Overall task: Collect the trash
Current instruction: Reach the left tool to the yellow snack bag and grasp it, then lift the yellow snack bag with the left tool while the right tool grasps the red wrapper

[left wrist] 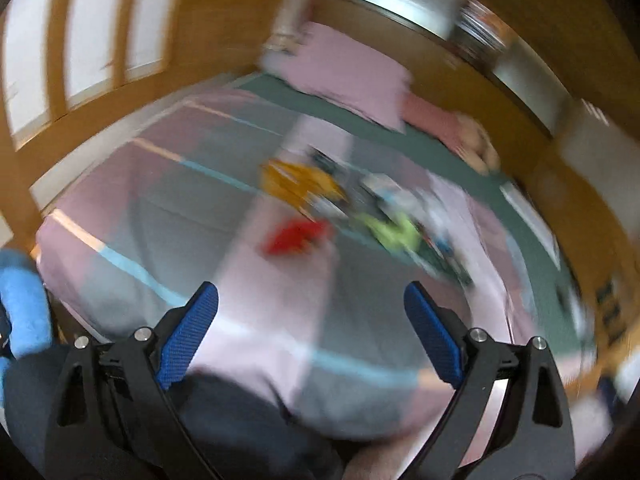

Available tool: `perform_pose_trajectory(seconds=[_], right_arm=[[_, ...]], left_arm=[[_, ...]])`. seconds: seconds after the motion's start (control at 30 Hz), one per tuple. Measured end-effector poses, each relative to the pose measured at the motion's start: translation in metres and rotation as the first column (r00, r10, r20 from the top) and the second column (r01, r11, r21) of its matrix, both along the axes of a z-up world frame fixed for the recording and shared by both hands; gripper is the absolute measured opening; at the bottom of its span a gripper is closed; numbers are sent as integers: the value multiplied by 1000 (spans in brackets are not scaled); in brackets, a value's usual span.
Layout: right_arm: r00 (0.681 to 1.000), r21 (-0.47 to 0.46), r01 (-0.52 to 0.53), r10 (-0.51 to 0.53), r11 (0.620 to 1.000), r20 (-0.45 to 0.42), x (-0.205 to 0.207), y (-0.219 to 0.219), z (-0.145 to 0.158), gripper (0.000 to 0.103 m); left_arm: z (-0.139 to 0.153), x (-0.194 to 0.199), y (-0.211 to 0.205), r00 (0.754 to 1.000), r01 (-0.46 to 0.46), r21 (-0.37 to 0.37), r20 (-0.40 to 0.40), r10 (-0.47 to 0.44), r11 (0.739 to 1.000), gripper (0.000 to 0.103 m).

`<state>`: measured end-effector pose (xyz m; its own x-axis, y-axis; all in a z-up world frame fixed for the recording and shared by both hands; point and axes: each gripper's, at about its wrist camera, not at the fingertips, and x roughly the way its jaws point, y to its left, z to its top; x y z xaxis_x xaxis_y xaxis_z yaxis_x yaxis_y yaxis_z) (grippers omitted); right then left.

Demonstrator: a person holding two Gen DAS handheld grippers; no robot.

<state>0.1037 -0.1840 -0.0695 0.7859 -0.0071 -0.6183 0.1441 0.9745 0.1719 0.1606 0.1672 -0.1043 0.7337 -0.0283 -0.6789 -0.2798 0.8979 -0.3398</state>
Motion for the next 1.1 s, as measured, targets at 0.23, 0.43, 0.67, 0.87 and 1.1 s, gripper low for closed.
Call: perform_pose_trajectory(seconds=[0.23,0.43,0.67,0.87,1.1], right_arm=[[996,-35,-18,15,999,-90,22,7,-28,99],[988,-39,18,-23,999,-153,37,-3,-43,99],[979,-40,4,-12,999,-204,63,17,-55,99],[970,38,-133,138,990,-202,110,88,-53,99],[889,136,-317,345,938,-302,207,224,-96,99]], left_arm=[[-26,115,62,994,-74,-141,-87,63,987,94],[-80,207,49,981,27,-204,-182,-65,979,96],[-113,227,62,971,92,-265,-189,-145,960,29],[-52,190,65,988,133,-102,-62,-140,986,26],[-3,128,109,998,38,-43,51,-36,998,27]])
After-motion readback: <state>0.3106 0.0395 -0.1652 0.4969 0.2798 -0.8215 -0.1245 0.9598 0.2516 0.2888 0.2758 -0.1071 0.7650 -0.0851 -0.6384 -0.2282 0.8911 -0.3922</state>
